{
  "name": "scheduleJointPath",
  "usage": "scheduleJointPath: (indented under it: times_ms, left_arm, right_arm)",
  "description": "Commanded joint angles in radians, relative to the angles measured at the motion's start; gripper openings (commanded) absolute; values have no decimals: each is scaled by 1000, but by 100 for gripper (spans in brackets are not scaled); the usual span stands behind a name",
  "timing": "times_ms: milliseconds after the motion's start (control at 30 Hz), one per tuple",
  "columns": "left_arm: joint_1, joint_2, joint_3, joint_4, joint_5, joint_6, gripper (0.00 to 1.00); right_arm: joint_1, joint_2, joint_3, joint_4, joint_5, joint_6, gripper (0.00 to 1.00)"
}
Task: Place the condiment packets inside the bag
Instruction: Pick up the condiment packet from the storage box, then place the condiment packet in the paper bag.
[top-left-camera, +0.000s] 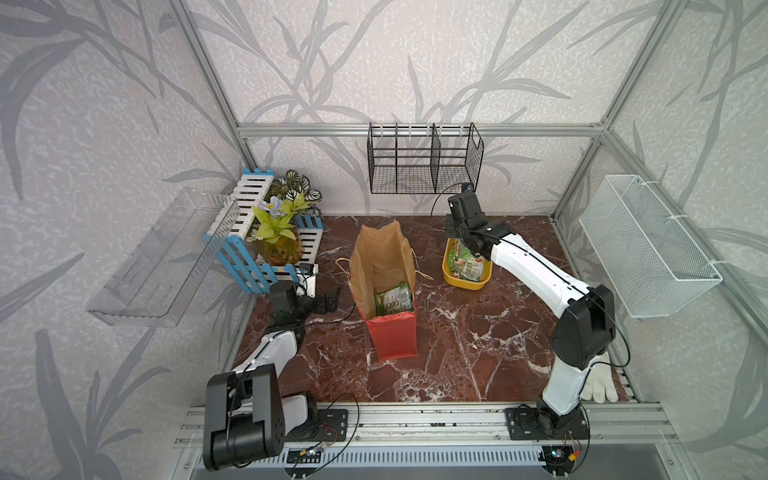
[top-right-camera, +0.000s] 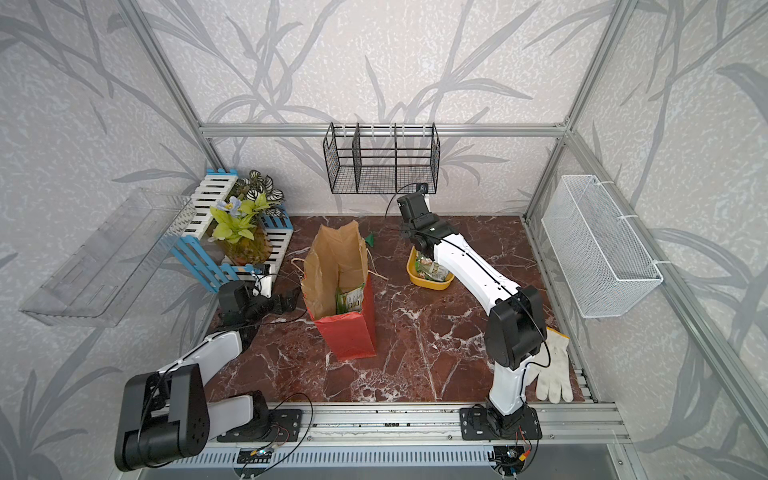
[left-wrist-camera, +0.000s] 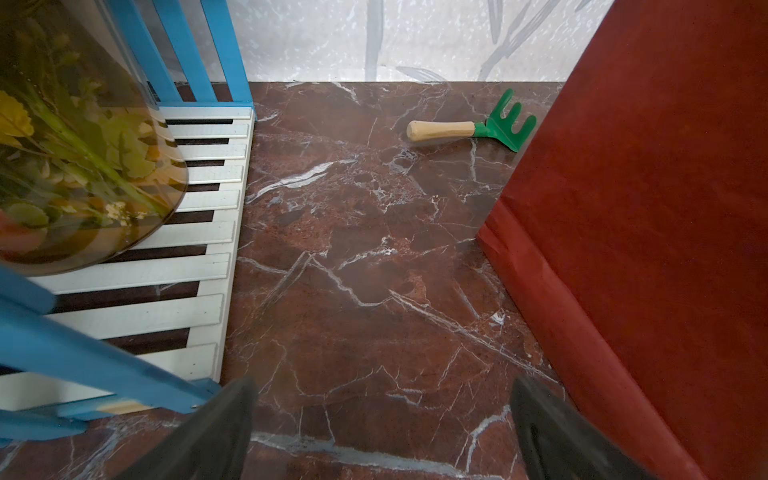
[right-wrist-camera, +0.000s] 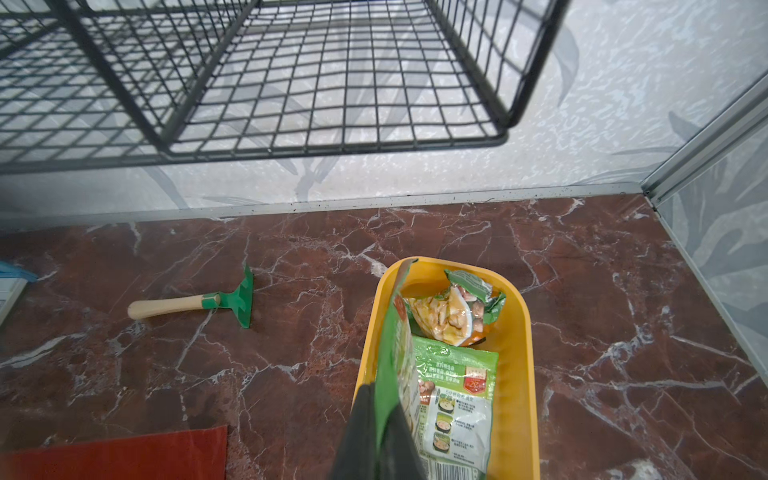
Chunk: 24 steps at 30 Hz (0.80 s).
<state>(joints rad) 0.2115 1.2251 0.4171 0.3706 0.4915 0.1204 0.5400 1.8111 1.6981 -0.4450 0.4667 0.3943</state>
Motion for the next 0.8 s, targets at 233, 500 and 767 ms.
scheduleJointPath:
  times_ms: [233, 500, 767]
  left_arm:
    - [3, -6, -8, 10, 3, 5, 100]
    - [3, -14, -9, 9, 5, 5, 100]
    - [3, -27, -15, 8, 9, 5, 100]
  right_arm:
    - [169, -218, -9, 45, 25, -74, 0]
    - [374, -235, 120, 25, -4, -141, 0]
    - [517, -123, 246, -27, -10, -185, 0]
